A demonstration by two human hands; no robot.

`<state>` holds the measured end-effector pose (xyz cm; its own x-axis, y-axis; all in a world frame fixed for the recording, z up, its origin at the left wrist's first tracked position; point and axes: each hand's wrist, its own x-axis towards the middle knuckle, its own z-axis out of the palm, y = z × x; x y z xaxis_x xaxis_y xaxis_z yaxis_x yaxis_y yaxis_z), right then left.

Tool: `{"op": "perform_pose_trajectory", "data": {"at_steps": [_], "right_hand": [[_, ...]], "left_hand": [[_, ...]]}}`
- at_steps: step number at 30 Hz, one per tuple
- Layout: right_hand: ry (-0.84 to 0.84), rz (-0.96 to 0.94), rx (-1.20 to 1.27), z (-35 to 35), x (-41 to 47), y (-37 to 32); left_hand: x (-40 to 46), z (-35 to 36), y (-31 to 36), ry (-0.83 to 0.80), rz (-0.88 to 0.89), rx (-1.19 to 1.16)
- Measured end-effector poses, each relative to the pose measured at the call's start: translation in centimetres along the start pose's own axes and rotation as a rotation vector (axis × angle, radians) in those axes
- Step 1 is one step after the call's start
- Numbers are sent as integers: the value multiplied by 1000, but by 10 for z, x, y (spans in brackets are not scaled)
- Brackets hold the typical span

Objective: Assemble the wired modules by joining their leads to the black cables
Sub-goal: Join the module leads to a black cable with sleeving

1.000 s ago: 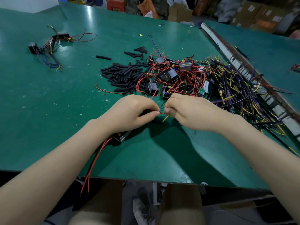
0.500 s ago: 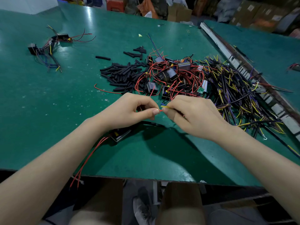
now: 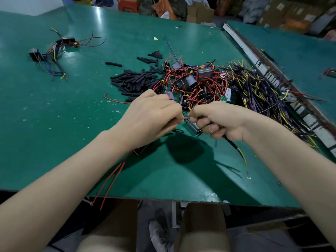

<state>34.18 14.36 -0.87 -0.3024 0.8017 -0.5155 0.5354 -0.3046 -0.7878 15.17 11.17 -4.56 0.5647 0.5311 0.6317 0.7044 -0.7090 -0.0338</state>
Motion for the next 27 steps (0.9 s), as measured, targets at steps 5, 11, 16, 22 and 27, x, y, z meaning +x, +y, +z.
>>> {"op": "perform_pose_trajectory", "data": {"at_steps": [5, 11, 16, 22, 27], "right_hand": [[105, -209, -46, -2, -5, 1], [132, -345, -99, -5, -13, -10], [154, -344, -102, -6, -22, -23], [230, -345, -110, -6, -34, -37], [267, -359, -17, -12, -40, -35]], "left_hand": [[3, -1, 1, -85, -478, -484], [13, -15, -13, -415, -543, -861], [14, -27, -12, -377, -556, -985], [20, -42, -7, -245, -529, -949], [18, -40, -7, -62, -604, -873]]}}
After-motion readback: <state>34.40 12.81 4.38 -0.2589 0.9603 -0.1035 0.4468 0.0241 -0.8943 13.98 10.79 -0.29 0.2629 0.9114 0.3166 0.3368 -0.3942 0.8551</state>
